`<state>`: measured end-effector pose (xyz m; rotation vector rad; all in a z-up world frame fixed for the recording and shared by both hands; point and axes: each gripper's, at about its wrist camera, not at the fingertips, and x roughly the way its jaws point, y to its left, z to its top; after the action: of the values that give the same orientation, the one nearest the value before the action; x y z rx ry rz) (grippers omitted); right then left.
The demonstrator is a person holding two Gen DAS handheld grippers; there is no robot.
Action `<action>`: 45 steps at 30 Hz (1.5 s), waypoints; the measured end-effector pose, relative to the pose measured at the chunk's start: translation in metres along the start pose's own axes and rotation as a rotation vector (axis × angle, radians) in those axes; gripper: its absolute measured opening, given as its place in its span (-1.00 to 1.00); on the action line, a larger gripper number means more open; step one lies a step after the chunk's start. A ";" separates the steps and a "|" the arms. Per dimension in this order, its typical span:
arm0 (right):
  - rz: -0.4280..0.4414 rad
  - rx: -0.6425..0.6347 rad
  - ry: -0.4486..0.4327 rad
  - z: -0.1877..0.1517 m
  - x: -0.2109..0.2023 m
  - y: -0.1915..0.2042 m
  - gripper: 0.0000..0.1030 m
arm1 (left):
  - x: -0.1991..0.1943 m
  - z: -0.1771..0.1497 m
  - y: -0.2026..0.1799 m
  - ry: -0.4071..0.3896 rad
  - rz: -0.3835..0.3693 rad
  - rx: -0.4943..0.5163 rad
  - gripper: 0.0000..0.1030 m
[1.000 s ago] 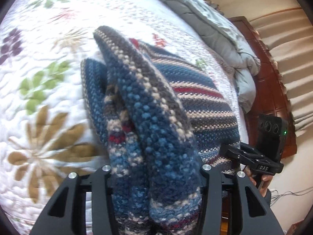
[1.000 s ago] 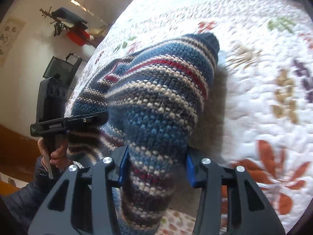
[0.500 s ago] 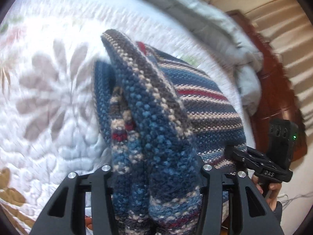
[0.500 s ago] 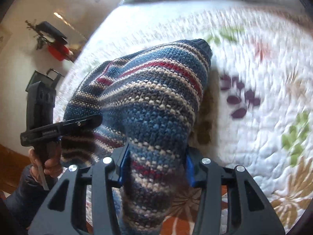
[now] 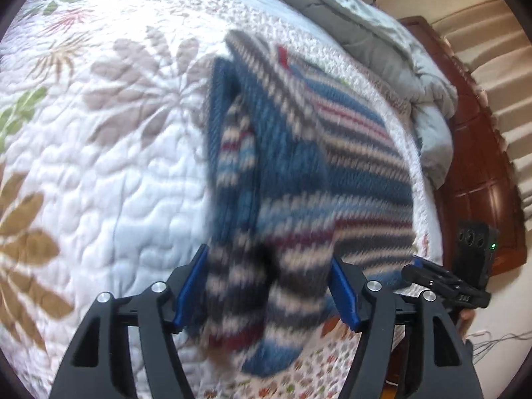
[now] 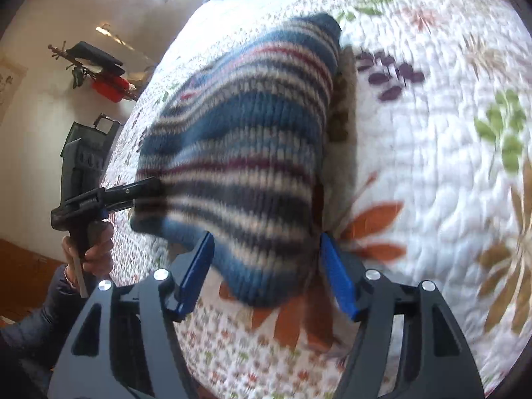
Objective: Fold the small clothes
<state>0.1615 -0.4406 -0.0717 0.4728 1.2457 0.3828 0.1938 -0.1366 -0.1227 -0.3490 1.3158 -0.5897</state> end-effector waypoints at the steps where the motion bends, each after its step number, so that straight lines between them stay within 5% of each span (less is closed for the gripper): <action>1: -0.001 0.008 0.014 -0.005 0.002 0.000 0.25 | 0.005 -0.001 -0.005 0.003 0.031 -0.002 0.32; 4: 0.014 0.049 0.050 -0.012 0.011 -0.004 -0.47 | 0.007 -0.010 0.005 0.010 0.073 -0.022 0.32; 11: -0.092 0.007 0.057 -0.027 0.021 0.010 -0.57 | 0.009 -0.028 0.003 -0.001 0.144 0.001 0.24; 16: -0.078 0.049 0.054 -0.026 0.028 0.005 -0.56 | 0.010 -0.032 0.005 -0.008 0.150 0.005 0.25; 18: -0.100 0.030 0.035 -0.028 0.026 0.012 -0.49 | 0.006 -0.034 0.004 -0.012 0.159 -0.001 0.24; 22: -0.133 0.041 -0.013 -0.042 0.012 0.015 0.01 | 0.003 -0.034 -0.017 -0.043 0.196 -0.027 0.28; 25: -0.206 0.023 -0.045 -0.059 0.004 0.027 0.06 | -0.005 -0.044 -0.029 -0.062 0.262 -0.008 0.33; 29: -0.284 0.004 -0.076 -0.081 -0.005 0.046 0.35 | -0.019 -0.061 -0.041 -0.099 0.358 0.018 0.49; 45: -0.425 -0.031 -0.156 -0.119 -0.038 0.099 0.69 | -0.079 -0.115 -0.055 -0.158 0.534 0.024 0.79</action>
<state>0.0350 -0.3612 -0.0168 0.1974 1.1510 0.0034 0.0605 -0.1250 -0.0553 -0.0151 1.1834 -0.1241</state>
